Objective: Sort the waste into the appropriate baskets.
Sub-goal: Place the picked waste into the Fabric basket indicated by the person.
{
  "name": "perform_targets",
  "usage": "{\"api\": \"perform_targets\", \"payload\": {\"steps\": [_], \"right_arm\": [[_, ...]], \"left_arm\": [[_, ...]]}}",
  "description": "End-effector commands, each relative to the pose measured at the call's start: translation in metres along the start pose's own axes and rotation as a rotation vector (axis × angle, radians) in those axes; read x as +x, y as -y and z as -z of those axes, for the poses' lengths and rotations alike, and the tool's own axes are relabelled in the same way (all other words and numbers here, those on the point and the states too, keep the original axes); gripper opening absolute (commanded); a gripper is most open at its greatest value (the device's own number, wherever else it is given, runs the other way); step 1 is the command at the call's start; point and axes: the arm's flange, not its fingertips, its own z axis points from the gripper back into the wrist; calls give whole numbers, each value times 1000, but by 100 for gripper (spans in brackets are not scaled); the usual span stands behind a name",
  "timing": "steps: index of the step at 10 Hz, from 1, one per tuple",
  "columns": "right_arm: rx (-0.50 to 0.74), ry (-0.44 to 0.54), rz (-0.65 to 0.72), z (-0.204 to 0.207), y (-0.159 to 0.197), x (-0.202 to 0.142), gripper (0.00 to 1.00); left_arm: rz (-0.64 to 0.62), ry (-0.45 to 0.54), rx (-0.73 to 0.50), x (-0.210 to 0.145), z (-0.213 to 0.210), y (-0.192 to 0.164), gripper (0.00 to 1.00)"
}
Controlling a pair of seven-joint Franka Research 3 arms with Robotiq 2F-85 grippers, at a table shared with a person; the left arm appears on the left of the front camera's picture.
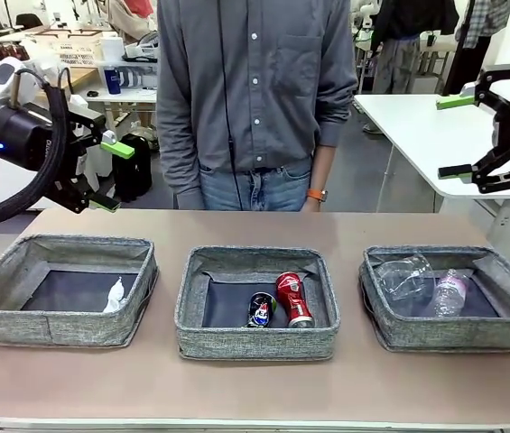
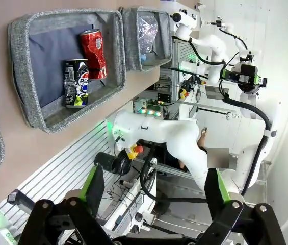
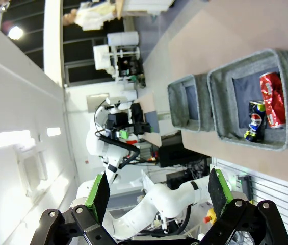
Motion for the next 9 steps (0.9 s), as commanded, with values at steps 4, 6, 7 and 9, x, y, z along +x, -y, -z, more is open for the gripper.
{"api": "perform_targets", "payload": {"steps": [4, 6, 7, 9], "right_arm": [[27, -1, 6, 2, -2, 0, 100], [27, -1, 6, 2, -2, 0, 100], [27, -1, 6, 2, -2, 0, 100], [27, -1, 6, 2, -2, 0, 100]], "left_arm": [[-11, -2, 8, -2, 0, 3, 100], [-11, -2, 8, -2, 0, 3, 100], [-11, -2, 8, -2, 0, 3, 100], [-11, -2, 8, -2, 0, 3, 100]]}}
